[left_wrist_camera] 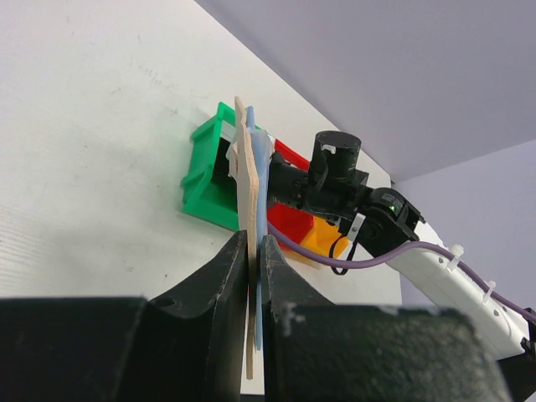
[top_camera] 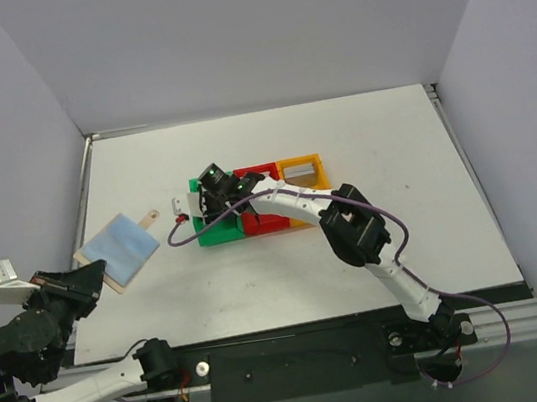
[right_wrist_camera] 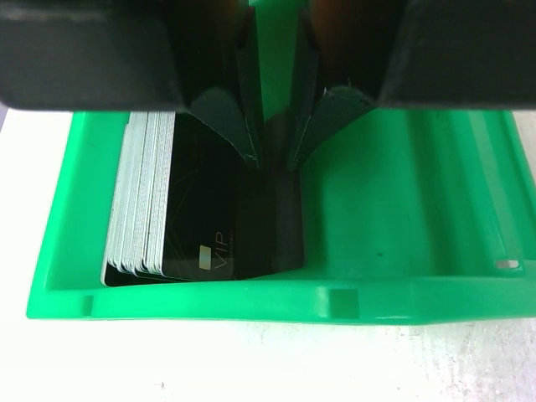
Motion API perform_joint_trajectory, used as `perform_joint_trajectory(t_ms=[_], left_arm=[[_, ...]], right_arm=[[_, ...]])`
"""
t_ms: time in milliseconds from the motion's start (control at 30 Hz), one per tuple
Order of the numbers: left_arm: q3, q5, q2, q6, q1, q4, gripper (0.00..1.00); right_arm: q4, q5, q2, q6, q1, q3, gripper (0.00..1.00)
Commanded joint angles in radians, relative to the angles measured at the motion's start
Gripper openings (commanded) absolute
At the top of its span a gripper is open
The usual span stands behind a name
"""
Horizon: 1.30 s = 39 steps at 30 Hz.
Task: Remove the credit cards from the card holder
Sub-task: Place the credit card in the storage box, then remove the credit card from the card holder.
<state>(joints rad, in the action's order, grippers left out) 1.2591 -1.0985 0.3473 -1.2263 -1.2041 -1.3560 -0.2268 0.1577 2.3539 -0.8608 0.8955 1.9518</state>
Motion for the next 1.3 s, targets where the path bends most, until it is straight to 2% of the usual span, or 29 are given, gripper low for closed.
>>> perform_joint_trajectory(t_ms=[0,333,633,867,900,1000,1100,1200,1267], left_arm=[[0.020,-0.031,0.018,0.007,-0.023,-0.025,0.00],[0.019,-0.029,0.018,0.016,-0.032,-0.011,0.00],[-0.001,-0.029,0.019,0.047,-0.049,0.043,0.00],[-0.039,-0.001,0.035,0.094,-0.057,0.127,0.00],[-0.047,0.008,0.038,0.111,-0.057,0.144,0.00],[-0.084,0.029,0.061,0.152,-0.058,0.236,0.00],[-0.110,0.063,0.097,0.215,-0.060,0.333,0.00],[-0.142,0.097,0.128,0.267,-0.061,0.461,0.00],[-0.161,0.144,0.147,0.315,-0.061,0.547,0.00]], right_arm=[[0.024,-0.027,-0.018,0.013,-0.007,0.036,0.15],[0.043,-0.043,-0.030,0.035,-0.007,0.042,0.15],[0.076,-0.070,-0.160,0.080,0.029,0.085,0.15],[0.063,-0.248,-0.303,0.106,0.030,0.056,0.28],[0.063,-0.271,-0.318,0.121,0.026,0.052,0.33],[0.072,-0.416,-0.393,0.239,0.020,0.023,0.38],[0.075,-0.468,-0.488,0.356,0.014,-0.042,0.40],[0.031,-0.495,-0.621,0.636,-0.009,-0.111,0.45],[-0.029,-0.393,-0.706,0.844,-0.064,-0.160,0.45]])
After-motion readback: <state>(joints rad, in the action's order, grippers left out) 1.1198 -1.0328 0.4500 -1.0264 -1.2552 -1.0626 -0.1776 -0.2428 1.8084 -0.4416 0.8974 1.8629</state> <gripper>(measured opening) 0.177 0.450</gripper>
